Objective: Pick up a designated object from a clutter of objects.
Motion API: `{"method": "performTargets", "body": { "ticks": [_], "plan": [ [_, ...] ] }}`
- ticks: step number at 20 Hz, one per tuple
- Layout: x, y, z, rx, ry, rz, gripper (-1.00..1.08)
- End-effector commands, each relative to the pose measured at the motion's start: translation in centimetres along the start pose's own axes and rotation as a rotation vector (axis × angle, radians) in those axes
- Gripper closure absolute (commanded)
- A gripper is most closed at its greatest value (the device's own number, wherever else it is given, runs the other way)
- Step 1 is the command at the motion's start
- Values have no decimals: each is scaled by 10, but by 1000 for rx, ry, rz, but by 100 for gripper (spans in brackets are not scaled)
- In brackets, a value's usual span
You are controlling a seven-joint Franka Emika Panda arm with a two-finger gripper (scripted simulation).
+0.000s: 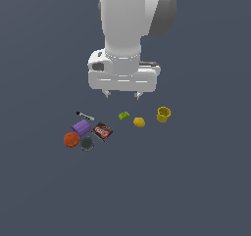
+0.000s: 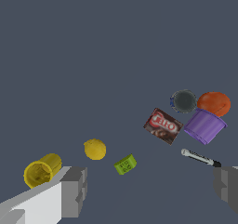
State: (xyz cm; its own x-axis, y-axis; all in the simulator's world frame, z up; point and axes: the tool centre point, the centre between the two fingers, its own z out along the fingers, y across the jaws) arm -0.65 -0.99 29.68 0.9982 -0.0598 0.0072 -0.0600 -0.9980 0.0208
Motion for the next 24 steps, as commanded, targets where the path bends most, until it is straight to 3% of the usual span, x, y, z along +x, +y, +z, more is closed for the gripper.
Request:
{"method": "performTargets", "body": {
  "ticks": [1, 12, 24],
  "plan": [
    [-1, -11, 10, -2, 0, 18, -92],
    [-18, -76, 69, -11, 2, 137, -92],
    [-58, -148, 133, -4, 3, 270, -92]
  ]
}}
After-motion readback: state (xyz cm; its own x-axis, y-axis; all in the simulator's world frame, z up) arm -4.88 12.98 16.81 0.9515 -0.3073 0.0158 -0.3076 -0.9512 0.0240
